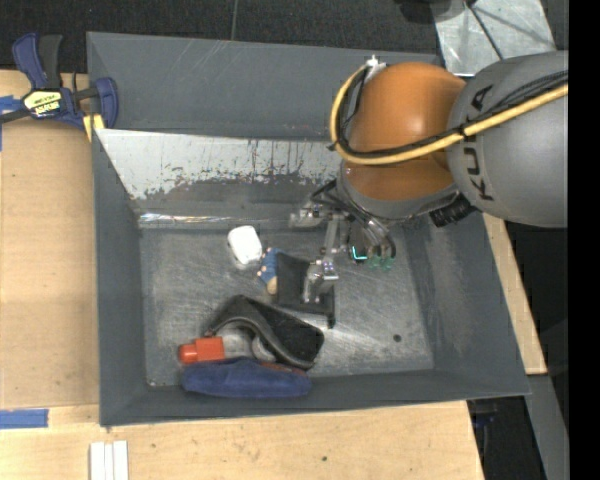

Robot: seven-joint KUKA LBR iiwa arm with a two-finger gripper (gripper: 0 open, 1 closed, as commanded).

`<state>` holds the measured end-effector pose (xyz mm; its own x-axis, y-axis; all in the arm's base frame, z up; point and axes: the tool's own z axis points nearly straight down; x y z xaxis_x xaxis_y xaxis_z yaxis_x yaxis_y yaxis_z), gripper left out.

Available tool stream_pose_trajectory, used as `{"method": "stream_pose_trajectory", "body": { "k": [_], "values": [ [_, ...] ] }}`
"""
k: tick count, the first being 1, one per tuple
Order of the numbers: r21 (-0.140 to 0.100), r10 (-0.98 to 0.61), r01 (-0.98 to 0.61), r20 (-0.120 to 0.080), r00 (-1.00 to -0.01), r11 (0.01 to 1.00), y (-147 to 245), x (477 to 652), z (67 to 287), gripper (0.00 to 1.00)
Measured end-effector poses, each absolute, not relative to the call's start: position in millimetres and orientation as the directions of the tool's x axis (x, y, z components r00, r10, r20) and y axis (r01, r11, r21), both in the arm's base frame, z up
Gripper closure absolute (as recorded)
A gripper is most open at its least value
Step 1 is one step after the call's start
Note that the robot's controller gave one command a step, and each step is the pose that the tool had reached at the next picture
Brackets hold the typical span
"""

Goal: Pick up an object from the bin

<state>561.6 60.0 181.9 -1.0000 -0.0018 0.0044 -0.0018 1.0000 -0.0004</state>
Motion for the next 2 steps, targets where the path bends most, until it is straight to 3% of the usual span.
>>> {"method": "stream_pose_trajectory", "body": {
  "k": [1,2],
  "values": [
    [-0.004,-0.319,-0.319,-0.016,-0.947,0.948,45.9,552.7,113.0,0.00],
    [-0.003,-0.319,-0.319,-0.018,-0.948,0.948,46.4,553.2,112.2,1.00]
  ]
}}
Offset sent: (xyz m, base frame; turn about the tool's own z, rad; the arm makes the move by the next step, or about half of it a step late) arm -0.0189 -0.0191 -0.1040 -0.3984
